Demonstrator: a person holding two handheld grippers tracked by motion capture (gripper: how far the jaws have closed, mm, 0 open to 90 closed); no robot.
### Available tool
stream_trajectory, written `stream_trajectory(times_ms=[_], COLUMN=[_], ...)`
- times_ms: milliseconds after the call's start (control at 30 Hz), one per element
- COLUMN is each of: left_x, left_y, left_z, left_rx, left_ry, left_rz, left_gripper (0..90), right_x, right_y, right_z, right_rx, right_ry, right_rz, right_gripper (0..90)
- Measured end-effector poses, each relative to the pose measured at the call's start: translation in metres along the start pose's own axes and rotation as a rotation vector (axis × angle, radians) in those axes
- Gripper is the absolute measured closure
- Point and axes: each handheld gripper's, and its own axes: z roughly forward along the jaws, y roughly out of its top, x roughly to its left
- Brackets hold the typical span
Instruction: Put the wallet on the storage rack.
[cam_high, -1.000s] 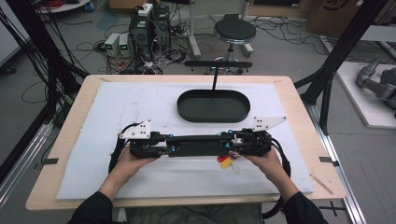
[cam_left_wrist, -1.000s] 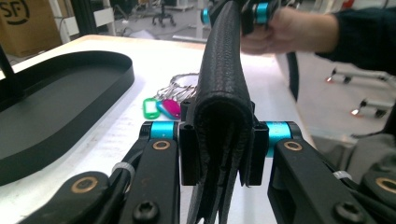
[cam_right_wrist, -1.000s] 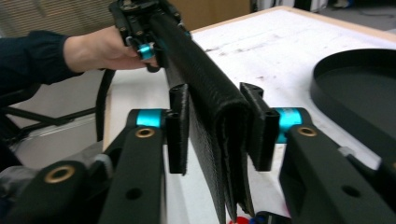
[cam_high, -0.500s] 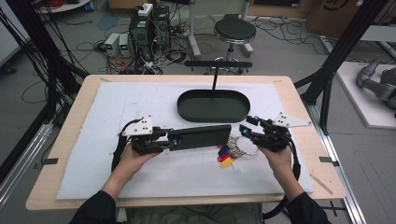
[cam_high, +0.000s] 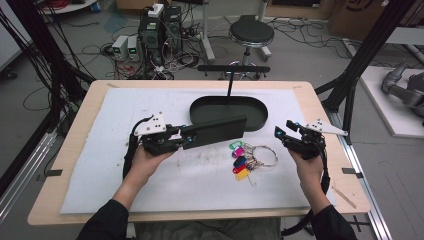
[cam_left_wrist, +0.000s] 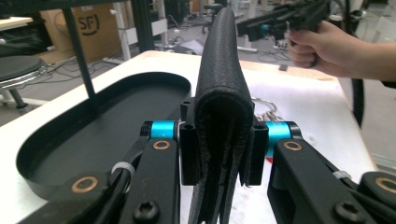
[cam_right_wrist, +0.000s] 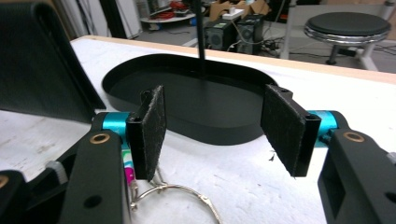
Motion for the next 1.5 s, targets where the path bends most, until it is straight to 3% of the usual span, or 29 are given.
stream_trajectory(times_ms=[167, 767, 1000, 1200, 1500], left_x=[0.006, 0.033, 0.045, 0.055, 0.063], left_y=[0.007, 0.02, 0.021, 0.019, 0.012], left_z=[0.011, 0.046, 0.063, 0.079, 0.108], left_rx=[0.004, 0.04, 0.071, 0.058, 0.08], left_ry=[0.033, 0.126, 0.151, 0.182, 0.198], left_rz=[0.002, 0.009, 0.009, 0.006, 0.011], left_gripper=[73.7, 73.6, 73.6, 73.7, 73.7], right_x=[-0.003, -0.006, -0.006, -0.006, -0.008], right_y=[-0.001, -0.001, -0.002, -0.002, -0.002], right_z=[0.0, -0.001, 0.0, 0.001, 0.0], right_rx=[0.002, -0.013, -0.014, -0.017, -0.019], right_ry=[-0.027, -0.056, -0.058, -0.06, -0.057], right_rz=[0.003, 0.014, 0.014, 0.016, 0.028], right_gripper=[41.3, 41.0, 40.9, 40.9, 40.9])
